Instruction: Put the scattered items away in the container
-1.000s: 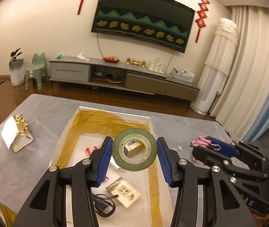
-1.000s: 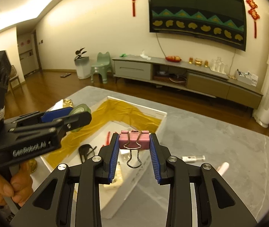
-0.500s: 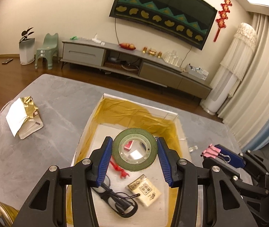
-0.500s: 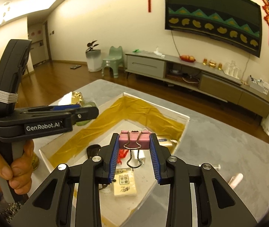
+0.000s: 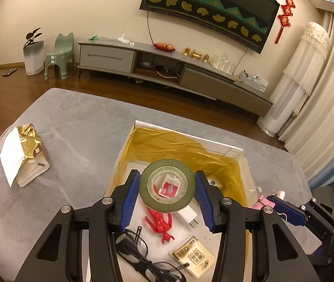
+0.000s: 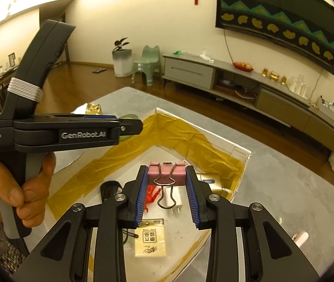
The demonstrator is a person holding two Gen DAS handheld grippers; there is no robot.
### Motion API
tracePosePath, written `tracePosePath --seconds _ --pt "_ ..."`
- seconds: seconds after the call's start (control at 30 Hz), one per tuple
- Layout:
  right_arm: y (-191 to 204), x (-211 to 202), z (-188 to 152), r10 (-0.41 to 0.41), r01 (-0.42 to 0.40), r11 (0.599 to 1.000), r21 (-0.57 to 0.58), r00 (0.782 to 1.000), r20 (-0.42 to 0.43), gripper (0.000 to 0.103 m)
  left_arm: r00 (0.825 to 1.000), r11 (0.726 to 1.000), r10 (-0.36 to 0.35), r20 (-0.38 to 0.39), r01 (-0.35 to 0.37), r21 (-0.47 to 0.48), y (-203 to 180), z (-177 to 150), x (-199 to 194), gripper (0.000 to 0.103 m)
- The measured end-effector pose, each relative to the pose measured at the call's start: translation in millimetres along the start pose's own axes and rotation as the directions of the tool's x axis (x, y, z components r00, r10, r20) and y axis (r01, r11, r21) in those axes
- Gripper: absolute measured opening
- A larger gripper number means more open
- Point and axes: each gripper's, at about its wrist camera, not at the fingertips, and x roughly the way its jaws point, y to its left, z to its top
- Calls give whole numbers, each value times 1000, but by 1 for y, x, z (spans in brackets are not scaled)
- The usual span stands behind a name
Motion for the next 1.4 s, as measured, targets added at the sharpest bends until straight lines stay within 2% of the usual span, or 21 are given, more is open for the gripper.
tracePosePath --seconds 0.2,0.6,0.8,1.17,1.27,1.37,1.4 --pt "-6 12 1 12 -12 1000 -6 999 -31 33 1000 1000 -14 -13 14 -3 -3 10 20 49" --pt "-11 24 -3 42 -43 999 -13 996 -84 33 994 991 109 8 -109 75 -17 19 51 49" --pt "-9 32 -8 62 -64 998 -14 992 -110 34 992 993 116 -44 -115 37 -6 23 74 49" --pt "-18 45 -15 65 -63 998 20 988 -142 34 985 990 141 -99 -138 36 -6 21 106 49" --pt "-21 45 -16 72 -69 997 28 988 -134 34 986 990 139 -96 -137 31 -7 22 108 49" --pt "-23 45 -15 74 -68 996 52 990 -120 45 983 987 159 -94 -156 41 -10 20 110 52" --pt "-25 44 -15 76 -69 996 61 990 -121 45 982 986 161 -98 -157 48 -11 19 111 53"
